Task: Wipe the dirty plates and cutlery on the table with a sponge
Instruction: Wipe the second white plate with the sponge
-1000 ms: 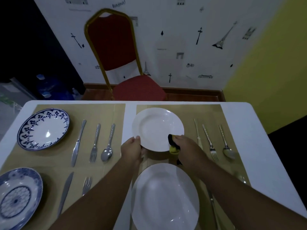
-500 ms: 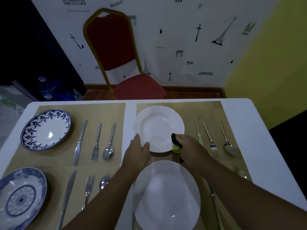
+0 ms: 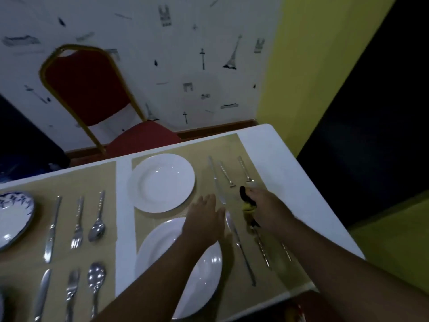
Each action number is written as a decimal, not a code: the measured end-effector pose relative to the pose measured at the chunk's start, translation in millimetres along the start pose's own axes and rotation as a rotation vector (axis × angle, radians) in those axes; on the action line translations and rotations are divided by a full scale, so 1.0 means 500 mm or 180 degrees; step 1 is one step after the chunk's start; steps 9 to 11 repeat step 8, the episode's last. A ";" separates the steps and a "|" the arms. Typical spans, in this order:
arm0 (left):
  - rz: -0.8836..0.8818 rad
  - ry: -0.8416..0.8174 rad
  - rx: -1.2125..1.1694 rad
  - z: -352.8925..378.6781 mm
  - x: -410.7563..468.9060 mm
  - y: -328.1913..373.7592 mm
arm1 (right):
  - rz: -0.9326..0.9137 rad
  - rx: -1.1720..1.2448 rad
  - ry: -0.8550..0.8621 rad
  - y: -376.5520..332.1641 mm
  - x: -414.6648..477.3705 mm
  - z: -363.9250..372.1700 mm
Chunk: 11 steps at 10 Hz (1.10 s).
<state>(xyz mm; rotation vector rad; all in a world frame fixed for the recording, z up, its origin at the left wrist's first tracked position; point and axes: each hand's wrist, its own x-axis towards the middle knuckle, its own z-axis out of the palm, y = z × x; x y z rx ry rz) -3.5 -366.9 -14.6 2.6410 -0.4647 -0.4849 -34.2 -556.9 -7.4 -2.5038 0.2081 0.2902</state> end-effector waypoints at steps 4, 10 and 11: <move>0.0567 -0.0584 0.0193 0.170 0.016 0.233 | 0.0821 -0.0229 -0.0025 0.328 -0.136 -0.047; 0.0542 -0.0622 0.0727 0.199 0.038 0.200 | 0.0786 -0.0873 -0.0137 0.286 -0.128 -0.002; 0.0542 -0.0622 0.0727 0.199 0.038 0.200 | 0.0786 -0.0873 -0.0137 0.286 -0.128 -0.002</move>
